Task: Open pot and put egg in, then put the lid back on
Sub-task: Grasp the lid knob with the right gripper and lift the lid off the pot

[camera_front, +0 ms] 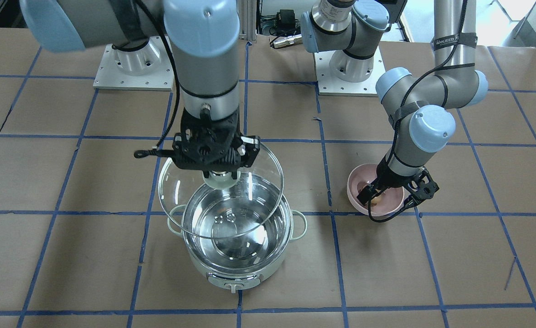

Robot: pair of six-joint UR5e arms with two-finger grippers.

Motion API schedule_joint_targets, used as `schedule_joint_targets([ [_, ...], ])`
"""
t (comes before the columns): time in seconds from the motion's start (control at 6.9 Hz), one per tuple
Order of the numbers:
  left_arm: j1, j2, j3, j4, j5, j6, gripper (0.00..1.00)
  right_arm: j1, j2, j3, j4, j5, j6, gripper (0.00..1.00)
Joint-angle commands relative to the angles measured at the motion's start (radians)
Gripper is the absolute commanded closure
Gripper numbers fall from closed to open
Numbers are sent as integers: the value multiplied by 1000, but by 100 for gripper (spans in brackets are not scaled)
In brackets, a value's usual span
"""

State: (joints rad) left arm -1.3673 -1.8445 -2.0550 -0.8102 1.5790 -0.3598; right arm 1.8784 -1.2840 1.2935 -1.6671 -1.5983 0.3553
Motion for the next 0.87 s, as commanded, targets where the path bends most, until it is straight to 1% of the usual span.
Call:
schedule_joint_targets([
  [0.0,2,-2,-25,42,-2,65,4,-147,-163,117,84,12,-69,98],
  [0.14,2,-2,-24,46,-4,74,4,-236,-240,178,104,90,-134,98],
  [0.29,2,-2,-22,48,-14,74,4,-252,-270,217,109,90,-174,98],
  [0.43,2,-4,-24,46,-37,76,4,-248,-284,234,113,87,-183,98],
  [0.58,2,-4,-22,46,-37,78,4,-249,-287,242,112,71,-250,98],
  [0.72,2,-5,-22,46,-34,79,5,-249,-288,245,113,63,-260,98],
])
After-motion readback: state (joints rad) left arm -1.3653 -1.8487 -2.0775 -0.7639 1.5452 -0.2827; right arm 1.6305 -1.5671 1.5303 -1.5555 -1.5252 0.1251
